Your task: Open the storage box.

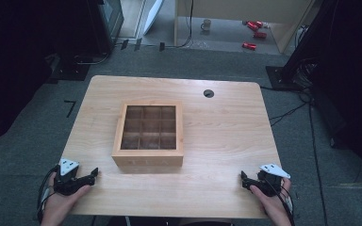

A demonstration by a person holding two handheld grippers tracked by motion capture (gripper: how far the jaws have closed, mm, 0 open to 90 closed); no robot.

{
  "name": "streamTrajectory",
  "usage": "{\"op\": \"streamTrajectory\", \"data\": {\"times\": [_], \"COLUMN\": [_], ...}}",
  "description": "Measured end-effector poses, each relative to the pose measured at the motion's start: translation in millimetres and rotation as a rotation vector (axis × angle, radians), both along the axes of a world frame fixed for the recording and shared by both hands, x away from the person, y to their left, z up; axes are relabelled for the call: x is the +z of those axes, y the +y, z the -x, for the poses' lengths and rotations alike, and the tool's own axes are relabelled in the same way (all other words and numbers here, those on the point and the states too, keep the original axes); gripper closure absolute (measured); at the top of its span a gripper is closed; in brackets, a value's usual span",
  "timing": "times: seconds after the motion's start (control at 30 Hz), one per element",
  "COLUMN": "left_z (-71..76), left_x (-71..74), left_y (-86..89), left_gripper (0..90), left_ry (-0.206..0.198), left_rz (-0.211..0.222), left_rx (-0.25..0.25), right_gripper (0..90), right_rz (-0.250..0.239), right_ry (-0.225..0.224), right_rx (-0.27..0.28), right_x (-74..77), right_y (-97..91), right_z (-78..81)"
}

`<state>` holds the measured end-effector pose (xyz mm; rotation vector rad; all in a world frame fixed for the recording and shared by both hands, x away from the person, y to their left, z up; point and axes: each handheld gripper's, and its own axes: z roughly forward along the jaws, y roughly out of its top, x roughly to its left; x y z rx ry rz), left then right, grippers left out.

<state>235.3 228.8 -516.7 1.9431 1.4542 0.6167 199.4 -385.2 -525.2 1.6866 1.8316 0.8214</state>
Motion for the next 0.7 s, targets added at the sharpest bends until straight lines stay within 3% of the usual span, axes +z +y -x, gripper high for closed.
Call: {"op": "streamTrajectory", "data": {"times": [0.2, 0.37, 0.53, 0.7], "left_z": [-1.4, -0.6, -0.2, 1.4], "left_x": [1.9, 8.6, 15.4, 18.9], "left_y": [-1.2, -3.1, -15.2, -29.6], "left_gripper": [22.1, 22.1, 22.0, 21.8], "left_ry": [0.014, -0.012, -0.031, -0.041], "left_rz": [-0.013, 0.031, 0.06, 0.06], "left_rx": [0.007, 0.016, -0.028, -0.072], "right_gripper": [10.4, 10.4, 10.3, 10.3], "right_rz": [-0.001, 0.0, 0.001, 0.001], "right_ry": [0.001, -0.001, 0.0, 0.0], "right_rx": [0.003, 0.007, 0.01, 0.01], "right_x": [0.0, 0.0, 0.0, 0.0], "right_y": [0.1, 0.1, 0.3, 0.4], "right_z": [-0.4, -0.8, -1.6, -1.8]}}
